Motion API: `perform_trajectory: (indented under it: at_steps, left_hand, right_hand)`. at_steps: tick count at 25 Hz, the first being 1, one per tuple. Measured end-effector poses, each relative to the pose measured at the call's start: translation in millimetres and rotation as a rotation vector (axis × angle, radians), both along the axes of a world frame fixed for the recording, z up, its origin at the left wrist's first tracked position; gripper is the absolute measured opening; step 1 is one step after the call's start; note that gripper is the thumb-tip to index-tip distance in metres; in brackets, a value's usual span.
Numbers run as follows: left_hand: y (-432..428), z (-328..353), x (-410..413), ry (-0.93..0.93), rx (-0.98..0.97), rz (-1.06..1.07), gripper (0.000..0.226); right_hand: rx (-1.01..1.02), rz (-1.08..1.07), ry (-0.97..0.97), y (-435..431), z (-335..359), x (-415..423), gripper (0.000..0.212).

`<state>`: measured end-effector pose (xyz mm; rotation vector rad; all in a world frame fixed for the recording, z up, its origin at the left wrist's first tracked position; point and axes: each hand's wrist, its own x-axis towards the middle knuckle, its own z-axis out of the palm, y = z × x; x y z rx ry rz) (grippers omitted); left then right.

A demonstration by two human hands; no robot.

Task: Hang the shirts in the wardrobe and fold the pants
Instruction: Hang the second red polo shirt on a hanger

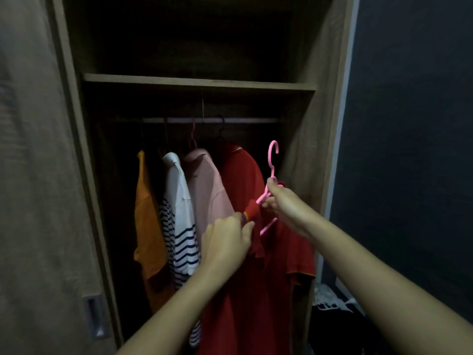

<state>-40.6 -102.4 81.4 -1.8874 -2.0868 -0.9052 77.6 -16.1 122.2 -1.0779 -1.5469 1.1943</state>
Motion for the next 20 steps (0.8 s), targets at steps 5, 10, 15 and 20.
perform_trajectory:
  at_steps: [5, 10, 15, 20]
  left_hand:
    - [4, 31, 23, -0.137, -0.13, -0.237, 0.051]
    - [114, 53, -1, -0.202, 0.212, -0.081, 0.033]
    - [235, 35, 9, -0.034, 0.047, -0.145, 0.051]
    - [269, 10, -5, -0.011, 0.202, 0.092, 0.03]
  right_hand:
    - [0.039, -0.121, 0.134, 10, 4, 13, 0.022]
    - [0.081, -0.168, 0.084, 46, 11, 37, 0.039]
    - [0.107, -0.04, 0.063, 103, 19, 45, 0.054]
    - [0.254, -0.176, -0.362, 181, 40, 36, 0.047]
